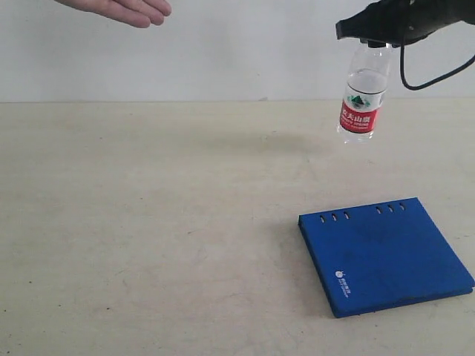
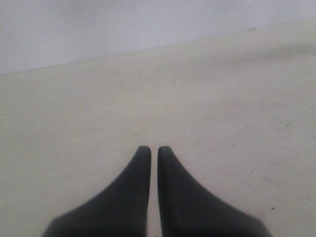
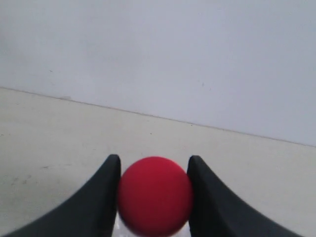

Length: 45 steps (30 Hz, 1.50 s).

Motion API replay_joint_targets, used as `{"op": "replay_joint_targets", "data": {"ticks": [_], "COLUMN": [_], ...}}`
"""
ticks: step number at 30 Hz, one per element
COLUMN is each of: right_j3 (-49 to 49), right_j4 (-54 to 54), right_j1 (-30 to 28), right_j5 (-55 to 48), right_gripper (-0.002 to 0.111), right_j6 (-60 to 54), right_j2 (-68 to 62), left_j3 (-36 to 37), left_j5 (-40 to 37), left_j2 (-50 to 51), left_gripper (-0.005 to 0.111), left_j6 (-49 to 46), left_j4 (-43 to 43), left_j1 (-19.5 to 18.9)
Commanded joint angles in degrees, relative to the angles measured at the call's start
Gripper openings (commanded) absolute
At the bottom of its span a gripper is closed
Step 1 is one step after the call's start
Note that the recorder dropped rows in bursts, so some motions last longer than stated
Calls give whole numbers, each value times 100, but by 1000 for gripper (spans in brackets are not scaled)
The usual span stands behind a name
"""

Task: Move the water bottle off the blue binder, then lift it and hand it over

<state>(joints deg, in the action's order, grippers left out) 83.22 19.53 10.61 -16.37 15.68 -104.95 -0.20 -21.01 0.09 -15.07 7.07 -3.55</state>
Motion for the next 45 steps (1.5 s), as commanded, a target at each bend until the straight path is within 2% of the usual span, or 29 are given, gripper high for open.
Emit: {"op": "replay_joint_targets", "data": {"ticks": [1, 4, 5, 7, 8, 12, 16, 18, 20, 23, 25, 27, 30, 31, 34, 37, 40, 42, 45], "right_j3": [23, 23, 23, 23, 23, 23, 276, 468, 581, 608, 608, 597, 314, 181, -332, -1066, -1875, -2362, -2944], "right_j4": [89, 89, 89, 89, 89, 89, 99, 67, 29, -1, -389, -905, -2049, -2462, -3338, -3154, -2615, -2475, -2499], "right_j1": [-202, -202, -202, -202, -202, -202, -202, -202, -202, -202, -202, -202, -202, -202, -202, -202, -202, -202, -202], "right_j5": [-14, -98, -186, -341, -366, -439, -369, -711, -1293, -2769, -4526, -5359, -5359, -5359, -5359, -5359, -4390, -3684, -3009], "right_gripper": [1, 17, 30, 49, 50, 50, 50, 50, 50, 50, 39, 25, 4, 0, 0, 0, 1, 8, 32], "right_j6": [-31, -298, -298, -310, -310, -294, -319, -333, -333, -474, -1200, -1772, -2388, -2777, -3588, -3962, -3979, -3979, -3979], "right_j2": [-80, -80, -80, -80, -80, -28, 604, 975, 1350, 1797, 1979, 2019, 2143, 2174, 2186, 2176, 2176, 2166, 2153], "left_j3": [20, 20, 20, 20, 20, 20, 20, 20, 20, 20, 20, 20, 20, 20, 20, 20, 20, 20, 20], "left_j5": [48, 48, 48, 48, 48, 48, 48, 48, 48, 48, 48, 48, 48, 48, 48, 48, 48, 48, 48], "left_j2": [-9, -9, -9, -9, -9, -9, -9, -9, -9, -9, -9, -9, -9, -9, -9, -9, -9, -9, -9], "left_gripper": [5, 5, 5, 5, 5, 5, 5, 5, 5, 5, 5, 5, 5, 5, 5, 5, 5, 5, 5], "left_j6": [52, 52, 52, 52, 52, 52, 52, 52, 52, 52, 52, 52, 52, 52, 52, 52, 52, 52, 52], "left_j4": [-2, -2, -2, -2, -2, -2, -2, -2, -2, -2, -2, -2, -2, -2, -88, -148, -200, -200, -200], "left_j1": [23, 23, 23, 23, 23, 23, 23, 23, 23, 23, 23, 23, 23, 23, 25, 13, 13, 13, 13]}}
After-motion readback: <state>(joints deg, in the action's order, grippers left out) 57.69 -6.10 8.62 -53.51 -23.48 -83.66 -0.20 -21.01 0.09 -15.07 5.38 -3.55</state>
